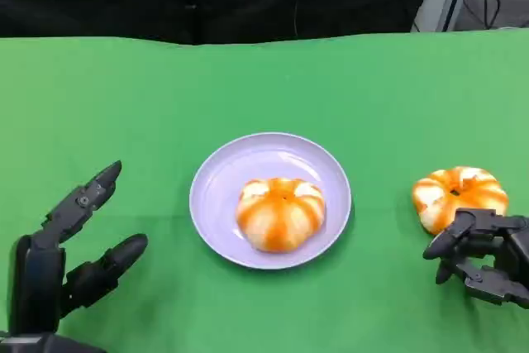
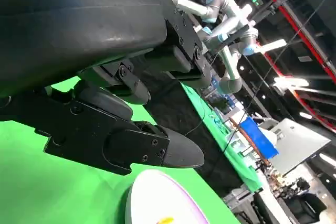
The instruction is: Grasp the bread from the table and place it into the plate.
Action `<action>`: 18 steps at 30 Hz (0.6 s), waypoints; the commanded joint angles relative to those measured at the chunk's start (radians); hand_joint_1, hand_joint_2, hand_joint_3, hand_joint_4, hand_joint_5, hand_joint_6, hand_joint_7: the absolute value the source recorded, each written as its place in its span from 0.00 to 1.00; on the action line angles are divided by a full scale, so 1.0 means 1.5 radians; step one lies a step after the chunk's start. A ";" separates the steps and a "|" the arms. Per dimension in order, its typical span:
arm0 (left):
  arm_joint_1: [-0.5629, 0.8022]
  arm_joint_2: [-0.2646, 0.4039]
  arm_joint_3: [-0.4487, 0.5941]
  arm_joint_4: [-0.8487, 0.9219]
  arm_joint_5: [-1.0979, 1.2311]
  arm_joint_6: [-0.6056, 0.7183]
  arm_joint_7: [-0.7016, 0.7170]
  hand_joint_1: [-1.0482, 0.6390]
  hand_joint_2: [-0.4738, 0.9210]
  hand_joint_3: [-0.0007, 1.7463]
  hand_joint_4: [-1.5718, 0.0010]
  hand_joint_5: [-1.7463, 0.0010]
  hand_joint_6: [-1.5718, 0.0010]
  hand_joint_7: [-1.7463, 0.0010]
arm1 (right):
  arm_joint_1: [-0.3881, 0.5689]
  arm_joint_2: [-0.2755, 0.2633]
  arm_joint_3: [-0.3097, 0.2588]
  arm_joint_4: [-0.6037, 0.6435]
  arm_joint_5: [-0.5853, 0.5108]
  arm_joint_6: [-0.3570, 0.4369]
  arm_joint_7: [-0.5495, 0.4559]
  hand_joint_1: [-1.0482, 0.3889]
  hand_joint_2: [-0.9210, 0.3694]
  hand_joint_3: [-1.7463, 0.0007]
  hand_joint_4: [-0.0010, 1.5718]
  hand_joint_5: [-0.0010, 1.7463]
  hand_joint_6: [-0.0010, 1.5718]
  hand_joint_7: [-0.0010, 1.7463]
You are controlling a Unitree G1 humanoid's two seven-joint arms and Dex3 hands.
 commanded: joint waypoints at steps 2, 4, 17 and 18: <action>0.007 -0.008 0.019 0.020 -0.038 -0.034 -0.053 0.40 1.00 0.08 0.48 0.99 0.58 1.00 | 0.002 -0.013 -0.008 0.000 0.011 0.002 0.003 0.77 0.05 0.67 0.55 0.79 0.61 0.51; 0.007 -0.013 0.025 0.025 -0.051 -0.039 -0.073 0.43 1.00 0.07 0.48 0.99 0.58 1.00 | 0.002 -0.013 -0.008 0.000 0.010 0.002 0.002 0.77 0.05 0.67 0.55 0.78 0.61 0.52; 0.025 -0.044 0.059 0.029 -0.087 -0.040 -0.142 0.47 1.00 0.07 0.46 0.99 0.56 0.99 | 0.005 -0.010 -0.008 -0.003 0.012 0.002 0.000 0.78 0.05 0.67 0.56 0.79 0.61 0.52; 0.025 -0.044 0.061 0.029 -0.087 -0.040 -0.144 0.47 1.00 0.07 0.46 0.99 0.56 0.99 | 0.005 -0.010 -0.008 -0.003 0.012 0.002 0.000 0.78 0.05 0.67 0.56 0.79 0.61 0.52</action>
